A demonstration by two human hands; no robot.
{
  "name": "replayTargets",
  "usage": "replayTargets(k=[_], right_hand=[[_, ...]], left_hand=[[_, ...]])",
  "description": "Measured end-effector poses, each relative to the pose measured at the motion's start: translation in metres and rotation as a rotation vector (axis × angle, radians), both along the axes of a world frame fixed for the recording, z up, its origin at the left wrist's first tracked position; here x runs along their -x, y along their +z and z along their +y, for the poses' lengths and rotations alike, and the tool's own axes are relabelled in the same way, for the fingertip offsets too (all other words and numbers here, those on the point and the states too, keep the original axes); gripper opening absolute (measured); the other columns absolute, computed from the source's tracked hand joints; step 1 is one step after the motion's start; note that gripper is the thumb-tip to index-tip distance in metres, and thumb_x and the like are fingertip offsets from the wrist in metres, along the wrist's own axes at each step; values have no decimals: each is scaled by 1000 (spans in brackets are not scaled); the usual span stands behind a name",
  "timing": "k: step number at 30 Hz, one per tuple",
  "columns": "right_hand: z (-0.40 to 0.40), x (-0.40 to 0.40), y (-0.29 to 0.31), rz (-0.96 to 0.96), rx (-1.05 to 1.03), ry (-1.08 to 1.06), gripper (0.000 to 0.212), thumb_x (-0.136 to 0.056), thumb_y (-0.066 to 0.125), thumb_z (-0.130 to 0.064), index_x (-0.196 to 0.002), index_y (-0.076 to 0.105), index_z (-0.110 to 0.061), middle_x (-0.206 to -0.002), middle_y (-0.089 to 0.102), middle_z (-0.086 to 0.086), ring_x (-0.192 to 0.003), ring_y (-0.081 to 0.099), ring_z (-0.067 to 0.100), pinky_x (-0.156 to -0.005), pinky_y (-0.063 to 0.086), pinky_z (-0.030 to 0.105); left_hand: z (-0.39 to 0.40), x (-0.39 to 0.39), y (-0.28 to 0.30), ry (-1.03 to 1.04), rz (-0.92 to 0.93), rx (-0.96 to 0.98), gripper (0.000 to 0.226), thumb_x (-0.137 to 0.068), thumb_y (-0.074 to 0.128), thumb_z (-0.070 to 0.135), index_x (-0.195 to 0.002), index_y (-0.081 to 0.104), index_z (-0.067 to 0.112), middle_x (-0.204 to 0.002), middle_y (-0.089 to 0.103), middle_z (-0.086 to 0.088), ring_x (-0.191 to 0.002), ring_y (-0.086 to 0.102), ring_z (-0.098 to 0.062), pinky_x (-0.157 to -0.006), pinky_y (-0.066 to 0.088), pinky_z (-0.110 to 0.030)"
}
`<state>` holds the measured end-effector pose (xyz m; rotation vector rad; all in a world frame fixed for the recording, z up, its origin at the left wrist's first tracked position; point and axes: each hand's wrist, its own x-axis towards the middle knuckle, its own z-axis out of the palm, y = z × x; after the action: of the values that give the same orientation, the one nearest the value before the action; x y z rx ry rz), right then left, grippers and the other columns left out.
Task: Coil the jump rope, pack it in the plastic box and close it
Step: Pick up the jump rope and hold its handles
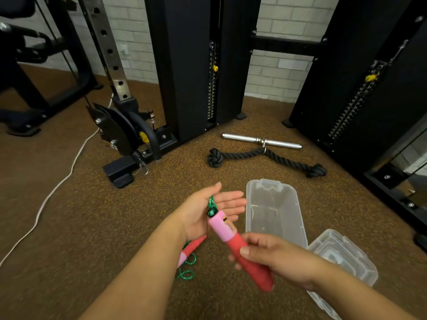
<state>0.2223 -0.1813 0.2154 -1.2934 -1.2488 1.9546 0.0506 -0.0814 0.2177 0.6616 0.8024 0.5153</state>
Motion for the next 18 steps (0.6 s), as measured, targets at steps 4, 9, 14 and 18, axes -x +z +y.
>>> replayTargets(k=[4,9,14,18], right_hand=[[0,1,-3,0,39,131,35,-91,53,-15,-121,47,1,-109,64,8,-94,61,14,-89,51,25],[2,0,-14,-142,-25,244,18,-94,52,-11,-111,50,-12,-111,63,5,-101,57,10,-90,47,23],[3,2,-25,-544,-271,262,13,-88,58,-26,-97,49,-27,-91,58,-1,-83,52,11,-79,45,33],[8,-1,-17,-764,-368,306,45,-83,61,-35,-124,43,-31,-111,61,-3,-96,59,14,-83,50,31]], left_hand=[[2,1,5,35,0,-38,50,-99,35,37,-113,68,3,-116,70,-17,-102,70,-24,-89,55,-33],[3,2,12,31,-69,-20,50,-101,32,35,-116,65,1,-112,71,-17,-98,71,-24,-85,57,-33],[-2,-6,15,-33,-123,4,47,-101,33,32,-113,66,1,-99,74,-15,-89,73,-23,-77,60,-31],[-7,-10,21,-166,-140,-12,47,-98,36,32,-111,69,2,-94,76,-12,-84,74,-22,-75,60,-30]])
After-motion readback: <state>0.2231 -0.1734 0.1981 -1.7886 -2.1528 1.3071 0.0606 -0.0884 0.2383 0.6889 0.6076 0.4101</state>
